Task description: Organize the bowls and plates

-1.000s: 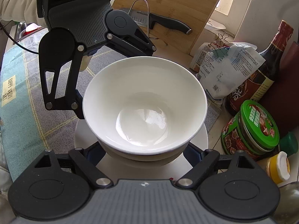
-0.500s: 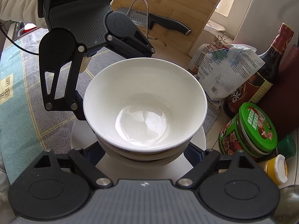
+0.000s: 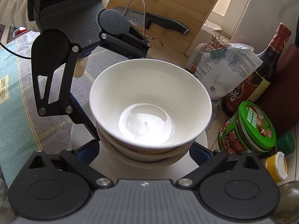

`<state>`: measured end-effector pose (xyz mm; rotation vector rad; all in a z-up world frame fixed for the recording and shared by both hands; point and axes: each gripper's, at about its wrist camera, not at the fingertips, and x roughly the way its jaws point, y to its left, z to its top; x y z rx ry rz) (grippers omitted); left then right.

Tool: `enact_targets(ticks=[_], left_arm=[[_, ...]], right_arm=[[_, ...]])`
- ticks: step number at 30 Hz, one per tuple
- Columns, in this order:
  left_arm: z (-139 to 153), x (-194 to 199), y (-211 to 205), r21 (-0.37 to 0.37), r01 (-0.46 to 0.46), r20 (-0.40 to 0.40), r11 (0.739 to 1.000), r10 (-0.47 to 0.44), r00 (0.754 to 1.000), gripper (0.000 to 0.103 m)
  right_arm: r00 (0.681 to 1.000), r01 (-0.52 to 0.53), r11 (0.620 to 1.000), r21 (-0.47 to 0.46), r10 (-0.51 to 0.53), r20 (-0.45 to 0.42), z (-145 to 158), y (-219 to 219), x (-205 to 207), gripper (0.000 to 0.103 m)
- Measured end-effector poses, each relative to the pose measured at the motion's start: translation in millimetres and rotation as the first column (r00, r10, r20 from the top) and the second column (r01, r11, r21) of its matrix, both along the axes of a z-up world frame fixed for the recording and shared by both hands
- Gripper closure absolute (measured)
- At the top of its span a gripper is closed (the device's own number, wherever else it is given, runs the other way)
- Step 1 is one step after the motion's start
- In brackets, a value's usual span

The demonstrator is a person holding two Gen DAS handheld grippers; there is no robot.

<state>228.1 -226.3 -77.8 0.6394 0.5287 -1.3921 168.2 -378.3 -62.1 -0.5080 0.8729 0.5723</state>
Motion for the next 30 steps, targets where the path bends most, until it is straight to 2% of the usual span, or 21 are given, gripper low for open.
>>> enact_targets(ticks=[3,8,10,13,16,19,22,23,25,26,28,30], left_arm=[[4,-8,10,-0.043,-0.029,0.027,0.999,0.03,0.999,0.006],[18,-35,40,-0.162,-0.142,0.121,0.977,0.162,0.979,0.001],[24,-46,53,-0.218,-0.186,0.11,0.958,0.214,0.971,0.001],[31,-58,74,-0.293,-0.255,0.03,0.921,0.276,0.961,0.001],[36,-76,93,-0.343,-0.351,0.002,0.871,0.374,0.927,0.001],[43,-95,111,-0.378,-0.456,-0.015,0.806,0.487,0.873,0.001],[51,-107,125,-0.333,-0.583,-0.054,0.741,0.603,0.796,0.001],[54,-110,130,-0.304,-0.625,-0.073,0.719,0.636,0.768,0.001],[57,-113,140,-0.25,-0.692,-0.127,0.677,0.686,0.716,0.001],[58,-115,145,-0.234,-0.713,-0.151,0.661,0.7,0.698,0.001],[60,-120,154,-0.214,-0.735,-0.17,0.644,0.716,0.677,0.001],[63,-126,160,-0.204,-0.743,-0.166,0.637,0.726,0.668,0.001]], right_arm=[[1.0,0.019,1.0,-0.016,-0.019,0.009,1,0,-3,0.0],[0.994,0.112,0.993,-0.038,-0.111,0.017,4,1,-14,0.0],[0.986,0.167,0.984,-0.062,-0.165,0.027,7,6,-21,0.0],[0.963,0.269,0.957,-0.107,-0.266,0.038,13,17,-33,0.0],[0.929,0.371,0.923,-0.106,-0.367,0.05,22,29,-44,0.0],[0.862,0.506,0.861,-0.054,-0.501,0.082,37,46,-58,0.0],[0.76,0.646,0.763,0.009,-0.644,0.087,50,64,-73,0.0],[0.708,0.701,0.713,0.022,-0.699,0.103,53,73,-82,0.0],[0.64,0.761,0.648,0.039,-0.759,0.118,57,85,-93,0.0],[0.597,0.794,0.606,0.056,-0.793,0.121,59,92,-100,0.0],[0.541,0.83,0.55,0.094,-0.835,0.104,63,102,-114,0.0],[0.505,0.849,0.514,0.125,-0.858,0.099,67,112,-124,0.0]])
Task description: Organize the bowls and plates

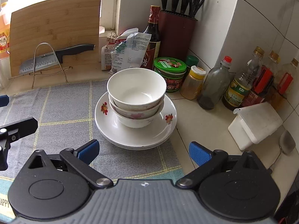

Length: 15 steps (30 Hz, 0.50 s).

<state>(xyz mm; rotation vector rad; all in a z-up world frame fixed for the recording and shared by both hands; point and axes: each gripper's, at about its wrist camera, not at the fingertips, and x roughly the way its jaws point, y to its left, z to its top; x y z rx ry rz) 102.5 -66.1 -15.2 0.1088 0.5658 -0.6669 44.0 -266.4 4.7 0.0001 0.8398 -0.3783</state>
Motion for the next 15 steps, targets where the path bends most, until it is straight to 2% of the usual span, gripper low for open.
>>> enact_targets(ticks=[5,15], left_arm=[[8,-11,6,0.028,-0.002,0.002,1.0,0.002,1.0,0.001],[13,-19,3,0.043,0.013,-0.012,0.999,-0.012,1.0,0.001]], right_arm=[[0.996,0.058,0.998,0.023,-0.059,0.06,13,20,-26,0.0],[0.992,0.092,0.995,0.042,-0.096,0.084,16,29,-39,0.0]])
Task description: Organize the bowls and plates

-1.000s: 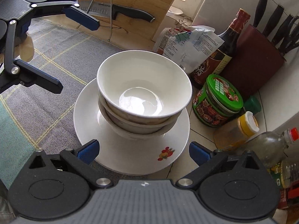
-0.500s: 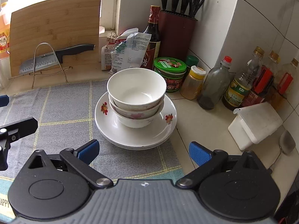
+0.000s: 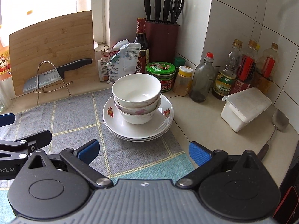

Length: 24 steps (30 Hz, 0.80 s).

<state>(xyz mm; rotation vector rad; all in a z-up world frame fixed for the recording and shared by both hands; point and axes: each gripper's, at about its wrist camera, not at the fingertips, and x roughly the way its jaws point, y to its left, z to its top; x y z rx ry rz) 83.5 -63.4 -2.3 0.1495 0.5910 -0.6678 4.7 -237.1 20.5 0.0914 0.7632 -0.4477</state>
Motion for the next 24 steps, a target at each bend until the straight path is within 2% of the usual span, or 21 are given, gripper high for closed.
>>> enact_targets(ticks=[24], left_arm=[[0.4,5.4,-2.3,-0.016,-0.009,-0.027,1.0,0.008,1.0,0.001]], right_arm=[[1.0,0.008,1.0,0.02,-0.009,0.025,5.5,-2.6,-3.2,0.0]])
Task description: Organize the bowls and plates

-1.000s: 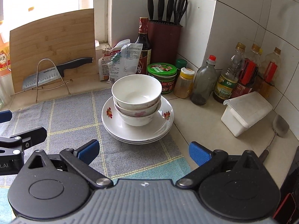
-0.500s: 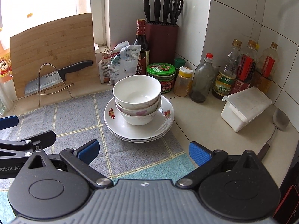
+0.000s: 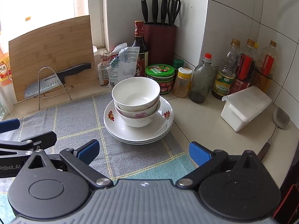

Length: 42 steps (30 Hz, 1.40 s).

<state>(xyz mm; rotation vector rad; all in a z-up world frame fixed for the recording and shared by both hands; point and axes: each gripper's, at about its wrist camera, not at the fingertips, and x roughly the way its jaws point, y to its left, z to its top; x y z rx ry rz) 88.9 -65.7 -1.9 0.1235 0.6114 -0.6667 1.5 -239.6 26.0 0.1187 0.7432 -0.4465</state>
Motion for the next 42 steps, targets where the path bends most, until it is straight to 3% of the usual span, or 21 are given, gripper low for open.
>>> enact_targets(ticks=[42], left_arm=[[-0.7,3.3,-5.1,-0.001,0.006,-0.014,1.0,-0.006,1.0,0.001]], right_arm=[[1.0,0.022,0.999,-0.028,-0.022,-0.005,3.8,-1.1,1.2,0.0]])
